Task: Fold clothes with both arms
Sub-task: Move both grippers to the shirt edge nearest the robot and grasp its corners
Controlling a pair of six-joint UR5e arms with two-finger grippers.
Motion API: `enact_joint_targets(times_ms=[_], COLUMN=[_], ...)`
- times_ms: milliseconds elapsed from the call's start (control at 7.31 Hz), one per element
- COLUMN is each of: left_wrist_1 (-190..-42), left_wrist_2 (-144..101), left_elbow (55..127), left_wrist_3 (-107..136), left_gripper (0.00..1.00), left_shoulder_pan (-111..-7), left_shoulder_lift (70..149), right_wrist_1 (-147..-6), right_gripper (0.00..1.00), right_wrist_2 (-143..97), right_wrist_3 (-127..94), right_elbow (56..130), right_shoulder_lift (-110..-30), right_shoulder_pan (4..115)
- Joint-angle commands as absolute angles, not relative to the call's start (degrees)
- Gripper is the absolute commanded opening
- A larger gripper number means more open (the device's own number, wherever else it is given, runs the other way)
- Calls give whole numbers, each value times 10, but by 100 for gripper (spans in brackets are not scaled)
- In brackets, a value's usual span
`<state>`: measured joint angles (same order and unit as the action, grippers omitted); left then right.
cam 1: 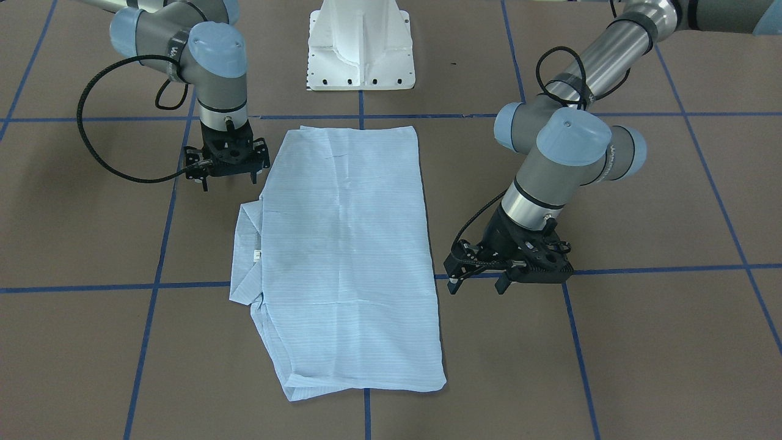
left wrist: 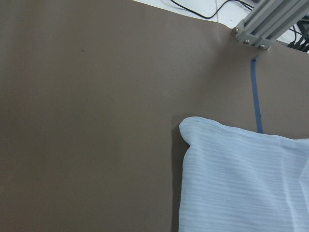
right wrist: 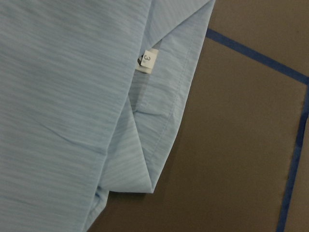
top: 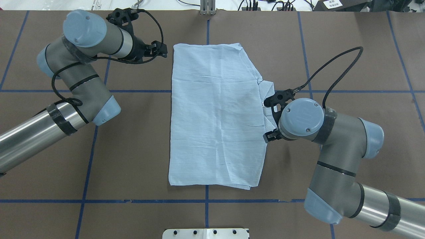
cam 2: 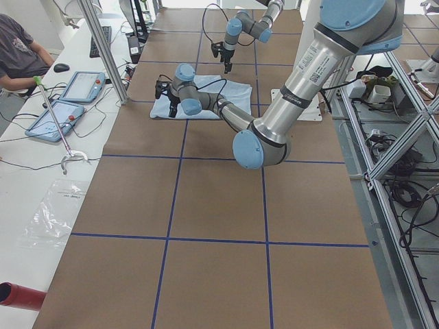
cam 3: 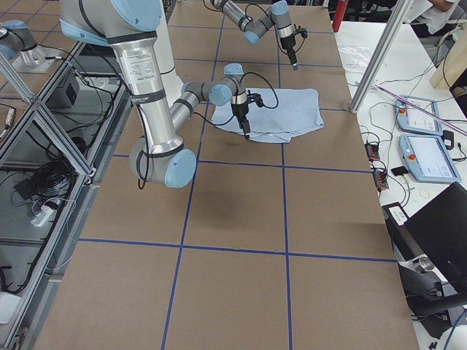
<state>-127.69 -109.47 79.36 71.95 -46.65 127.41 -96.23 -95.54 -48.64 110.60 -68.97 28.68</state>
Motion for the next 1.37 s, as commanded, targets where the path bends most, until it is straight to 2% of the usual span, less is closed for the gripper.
enact_joint_targets(times_ms=[0,137,411,684,821,1232], left_wrist_1=[-1236,-1196,-1115,-1109,-1109,-1085], left_wrist_2=[-1135,-1130,-1067,-1001,-997,-998], left_elbow=[896,977,1035,1044,1043,1043], left_wrist_3=[767,818,891,1010,1043,1059], left_gripper=[100,100,100,99,98,82], left_shoulder_pan=[-433,-383,-277,-175,-158,-151], left_shoulder_lift=[1231,1180,1159,1141,1141,1146], right_wrist_1=[-962,-962,-962,-960,-961,-961], right_gripper=[100,100,100,100,100,100], right_wrist_2=[-999,-1018,-1038,-1040,-1040,-1041], right_wrist_3=[-503,-532,-607,-681,-688,-688], right_elbow=[1149,1163,1182,1194,1194,1202], right_shoulder_lift=[-686,-688,-697,-694,-691,-690], right_shoulder_pan=[295,295,294,273,269,270])
